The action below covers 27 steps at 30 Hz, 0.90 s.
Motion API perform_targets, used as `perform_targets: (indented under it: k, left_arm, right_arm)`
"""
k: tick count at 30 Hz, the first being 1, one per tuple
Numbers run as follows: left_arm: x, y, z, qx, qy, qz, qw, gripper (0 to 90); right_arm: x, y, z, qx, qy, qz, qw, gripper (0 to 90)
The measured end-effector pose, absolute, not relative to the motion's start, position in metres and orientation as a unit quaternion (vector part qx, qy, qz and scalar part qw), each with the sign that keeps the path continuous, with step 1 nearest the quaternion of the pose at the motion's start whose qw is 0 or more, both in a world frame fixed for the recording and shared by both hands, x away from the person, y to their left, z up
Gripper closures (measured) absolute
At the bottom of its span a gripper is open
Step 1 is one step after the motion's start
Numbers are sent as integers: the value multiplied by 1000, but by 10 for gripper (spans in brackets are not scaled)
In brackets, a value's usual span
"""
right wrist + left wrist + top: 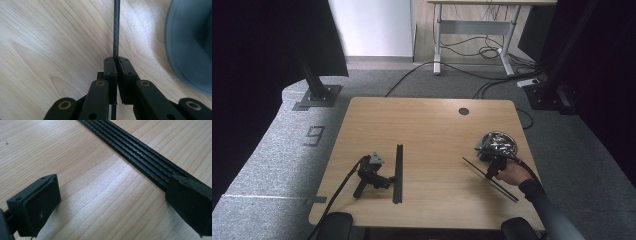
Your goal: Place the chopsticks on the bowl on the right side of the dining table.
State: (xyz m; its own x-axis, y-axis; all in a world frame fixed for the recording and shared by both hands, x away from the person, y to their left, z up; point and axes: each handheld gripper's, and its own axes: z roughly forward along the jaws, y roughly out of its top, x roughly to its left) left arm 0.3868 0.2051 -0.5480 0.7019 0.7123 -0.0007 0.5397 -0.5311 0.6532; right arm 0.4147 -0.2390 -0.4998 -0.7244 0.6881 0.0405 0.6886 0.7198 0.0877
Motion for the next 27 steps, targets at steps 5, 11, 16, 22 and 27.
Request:
perform_targets:
  k: [5,11,16,22,27]
  left_arm:
    - [387,205,-548,865,362,134,322,0]
    - [387,205,-548,864,362,134,322,0]
    - [387,205,-548,865,362,134,322,0]
    - [387,205,-548,865,361,135,321,0]
    - [387,205,-548,865,361,135,320,0]
  right_arm:
    - [415,-239,-486,-370,-927,-63,-2,854]
    - [416,-239,-471,-369,-926,-76,-7,854]
    - [416,-239,-455,-365,-927,-88,-10,854]
    - [417,-236,-440,-361,-927,-96,-17,854]
    - [419,-237,-431,-364,-926,-99,-25,854]
